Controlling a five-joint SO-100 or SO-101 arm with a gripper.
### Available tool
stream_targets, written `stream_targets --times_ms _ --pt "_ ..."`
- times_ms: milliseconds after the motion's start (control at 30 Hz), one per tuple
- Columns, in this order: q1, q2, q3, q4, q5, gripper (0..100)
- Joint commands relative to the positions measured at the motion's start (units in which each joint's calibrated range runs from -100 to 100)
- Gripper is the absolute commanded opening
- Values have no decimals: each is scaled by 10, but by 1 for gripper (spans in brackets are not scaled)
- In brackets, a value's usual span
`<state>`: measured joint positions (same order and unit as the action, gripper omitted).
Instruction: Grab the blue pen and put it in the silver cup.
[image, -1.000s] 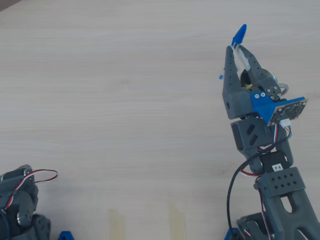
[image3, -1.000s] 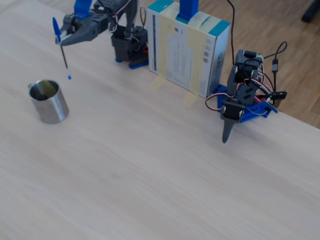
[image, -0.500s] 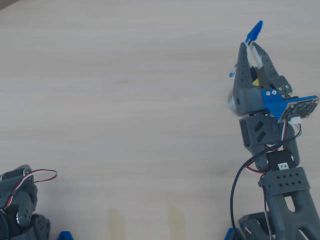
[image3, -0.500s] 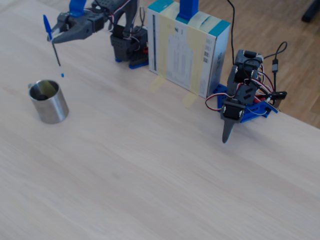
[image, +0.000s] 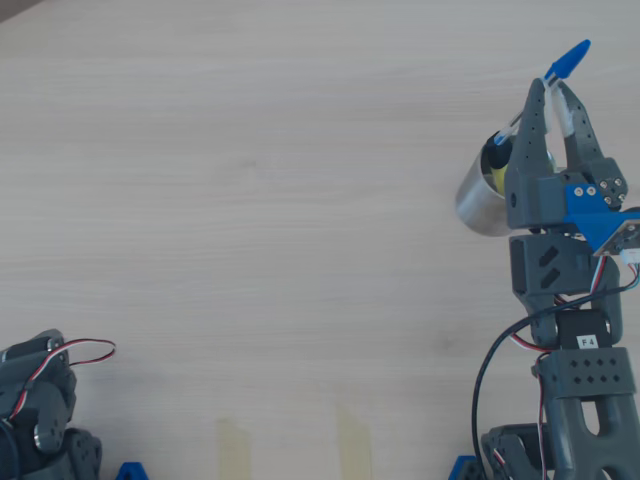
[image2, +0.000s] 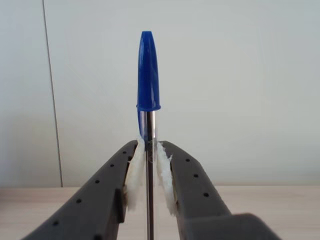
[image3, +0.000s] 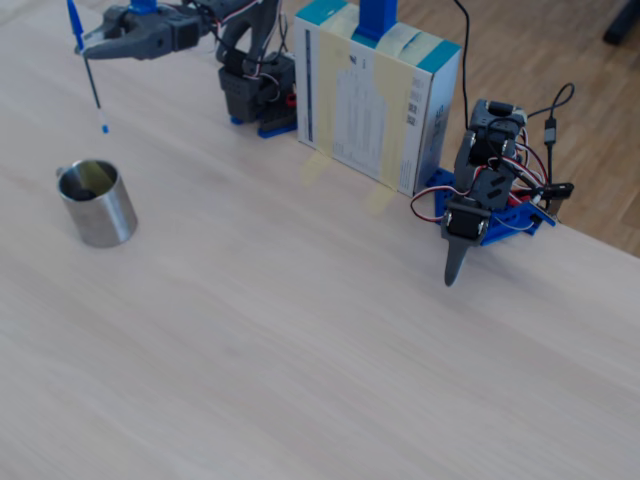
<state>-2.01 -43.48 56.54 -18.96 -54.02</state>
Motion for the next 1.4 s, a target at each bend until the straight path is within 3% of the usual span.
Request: stream_targets --times_ms 0,1367 --pt "9 -17 -6 -6 -3 2" --pt "26 108 -14 -10 2 2"
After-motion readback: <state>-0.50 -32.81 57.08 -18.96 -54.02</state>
